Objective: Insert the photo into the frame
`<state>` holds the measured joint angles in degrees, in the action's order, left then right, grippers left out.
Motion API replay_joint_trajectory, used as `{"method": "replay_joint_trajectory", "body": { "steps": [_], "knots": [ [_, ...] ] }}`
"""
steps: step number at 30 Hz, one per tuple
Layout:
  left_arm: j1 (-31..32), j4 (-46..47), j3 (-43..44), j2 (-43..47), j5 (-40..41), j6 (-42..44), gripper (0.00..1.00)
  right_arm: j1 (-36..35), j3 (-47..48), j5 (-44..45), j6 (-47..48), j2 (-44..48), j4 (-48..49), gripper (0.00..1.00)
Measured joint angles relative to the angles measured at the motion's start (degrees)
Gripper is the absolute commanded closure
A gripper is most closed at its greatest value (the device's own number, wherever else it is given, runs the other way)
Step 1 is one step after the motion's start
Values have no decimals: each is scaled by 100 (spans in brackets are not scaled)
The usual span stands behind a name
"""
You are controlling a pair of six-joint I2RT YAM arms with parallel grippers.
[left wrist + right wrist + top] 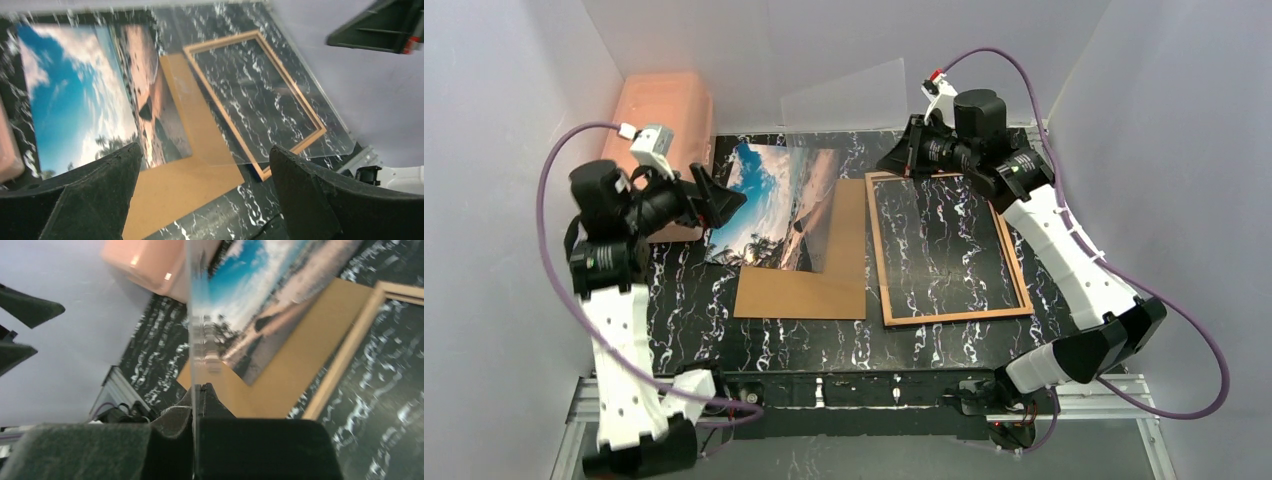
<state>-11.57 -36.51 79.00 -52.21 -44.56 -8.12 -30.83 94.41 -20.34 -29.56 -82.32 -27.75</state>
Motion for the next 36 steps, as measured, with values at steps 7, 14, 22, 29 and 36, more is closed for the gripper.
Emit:
{"method": "replay_joint_trajectory", "body": {
  "steps": [7,14,22,29,36],
  "knots": [
    [127,-417,-177,-1471,105,57,2,94,505,857,492,-79,-1657,99],
    [2004,-444,-138,-1980,885,57,1,195,1344,2039,761,-57,-2957,99],
    [3827,-164,372,-4127,1816,-81,1,197,2146,3635,892,319,-3899,99],
    [4708,-50,1502,-5836,2455,-103,2,197,2105,4332,907,841,-4548,99],
    [5213,22,2487,-6931,2664,4,11,197,1974,4625,898,1010,-4940,99]
  ]
}}
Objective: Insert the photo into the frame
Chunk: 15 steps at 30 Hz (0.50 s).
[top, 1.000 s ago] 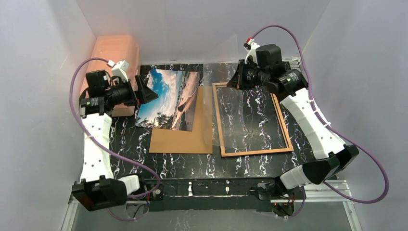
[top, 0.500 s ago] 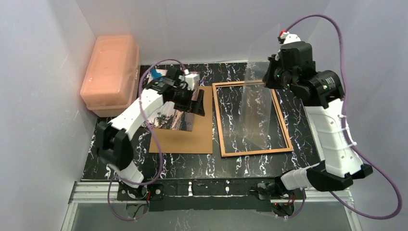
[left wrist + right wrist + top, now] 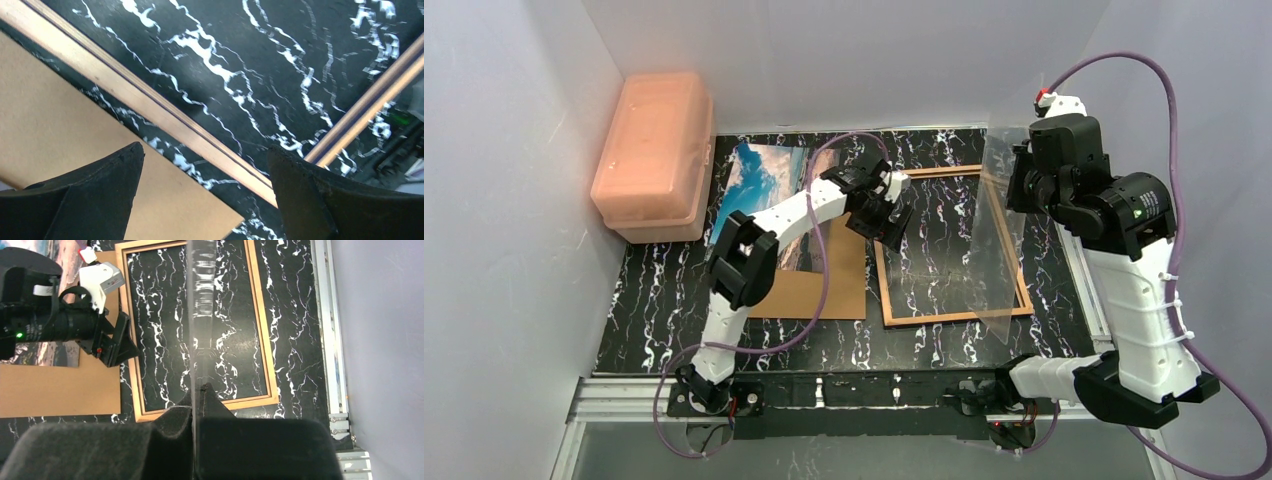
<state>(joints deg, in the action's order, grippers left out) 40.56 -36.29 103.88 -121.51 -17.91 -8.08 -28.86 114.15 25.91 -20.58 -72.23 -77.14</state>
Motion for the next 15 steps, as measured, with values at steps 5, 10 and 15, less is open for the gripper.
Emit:
{"method": "replay_joint_trajectory", "body": {
  "steps": [5,10,15],
  "knots": [
    [22,-20,358,-678,273,144,17,0,0,107,4,44,-160,99],
    [17,15,389,-896,461,258,28,0,2,103,35,50,-223,99],
    [20,11,389,-929,595,584,37,0,24,-33,83,13,-223,99]
  ]
}}
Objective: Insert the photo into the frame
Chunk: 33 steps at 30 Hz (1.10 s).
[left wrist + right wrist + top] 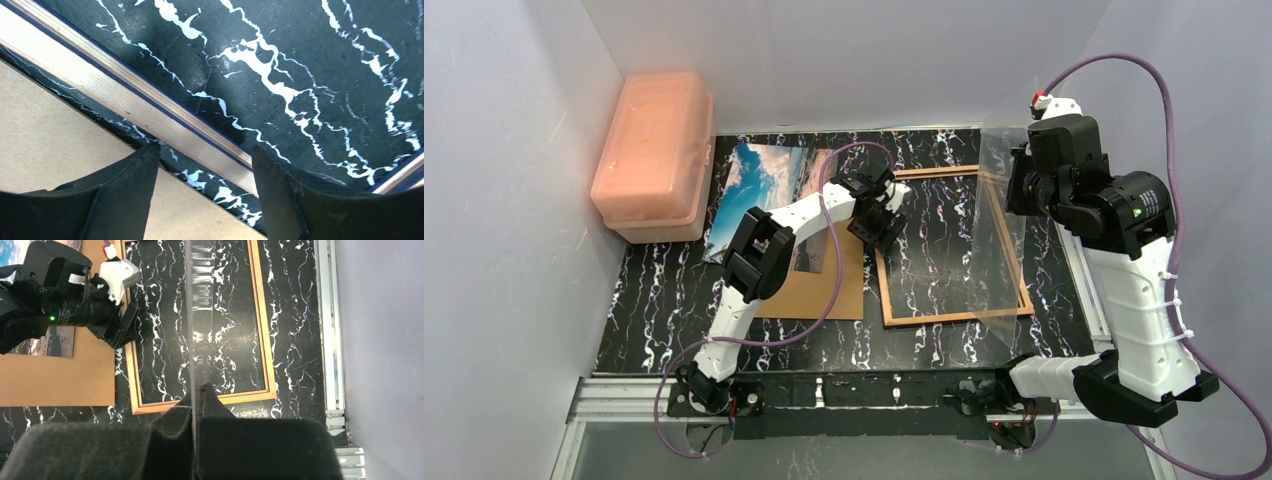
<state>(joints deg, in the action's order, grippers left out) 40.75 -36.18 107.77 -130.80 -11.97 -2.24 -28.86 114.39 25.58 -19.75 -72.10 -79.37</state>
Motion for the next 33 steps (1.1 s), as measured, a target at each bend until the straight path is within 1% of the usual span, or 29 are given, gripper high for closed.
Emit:
{"method": "replay_joint_trajectory", "body": {
  "steps": [5,9,12,15,20,22,23,25,26,27,30,32,33],
  "knots": [
    [15,46,-17,0,138,474,50,0,24,-144,22,-74,22,99],
    [35,184,-105,35,210,721,56,0,-22,-271,22,-66,55,99],
    [35,310,-133,79,345,892,63,0,-192,-365,20,-37,146,99],
    [33,380,-133,79,457,1064,65,0,-358,-457,17,-35,179,99],
    [35,494,-120,79,570,1191,63,0,-481,-525,15,-35,203,99],
    [37,507,-118,79,555,1196,60,0,-566,-557,13,-9,280,99],
    [35,509,-118,79,544,1191,56,0,-616,-579,13,0,313,99],
    [35,511,-118,79,516,1156,40,0,-702,-623,15,7,343,99],
    [33,509,-118,81,494,1115,36,-2,-737,-629,15,4,352,99],
    [31,503,-118,90,466,1064,29,-2,-745,-647,15,-7,352,99],
    [-11,433,-122,192,339,828,18,0,-728,-658,17,-50,407,99],
    [-52,358,-122,358,214,640,5,0,-660,-673,20,-116,415,99],
    [-90,308,-125,507,142,527,2,0,-601,-695,20,-166,424,99]
  ]
}}
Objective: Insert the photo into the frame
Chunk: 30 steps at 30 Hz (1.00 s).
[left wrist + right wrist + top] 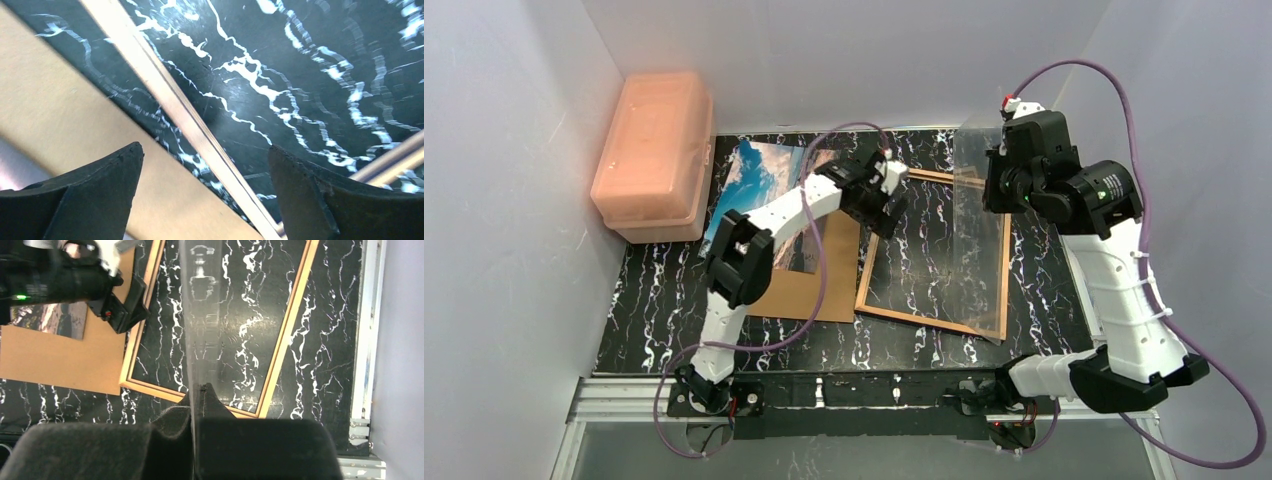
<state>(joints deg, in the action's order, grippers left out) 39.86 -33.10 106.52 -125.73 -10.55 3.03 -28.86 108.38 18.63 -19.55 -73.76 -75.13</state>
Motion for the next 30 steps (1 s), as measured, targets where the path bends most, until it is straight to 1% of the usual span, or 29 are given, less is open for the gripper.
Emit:
{"method": "replay_joint_trajectory", "body": {
  "steps": [3,6,11,15,18,23,26,30],
  "knots": [
    [-238,-129,-9,651,-232,-385,1,0,166,-142,-4,-166,81,99],
    [-693,-205,-13,1453,-461,-654,1,0,317,-452,-31,-382,251,99],
    [-1735,-516,-96,2791,-684,-756,2,0,426,-1255,-236,-758,723,99],
    [-2516,-872,-570,3766,-883,-710,1,0,374,-2011,-553,-953,1300,99],
    [-2885,-1200,-933,4306,-940,-544,1,20,-114,-2527,-872,-894,2050,99],
    [-3032,-1517,-1766,5099,-935,-107,1,278,-1705,-3108,-1373,-656,3296,99],
    [-3036,-1773,-2076,5451,-929,157,2,636,-2706,-3338,-1561,-612,3947,99],
    [-3038,-2011,-2092,5624,-929,439,2,1276,-3768,-3495,-1626,-610,4548,99]
  ]
}}
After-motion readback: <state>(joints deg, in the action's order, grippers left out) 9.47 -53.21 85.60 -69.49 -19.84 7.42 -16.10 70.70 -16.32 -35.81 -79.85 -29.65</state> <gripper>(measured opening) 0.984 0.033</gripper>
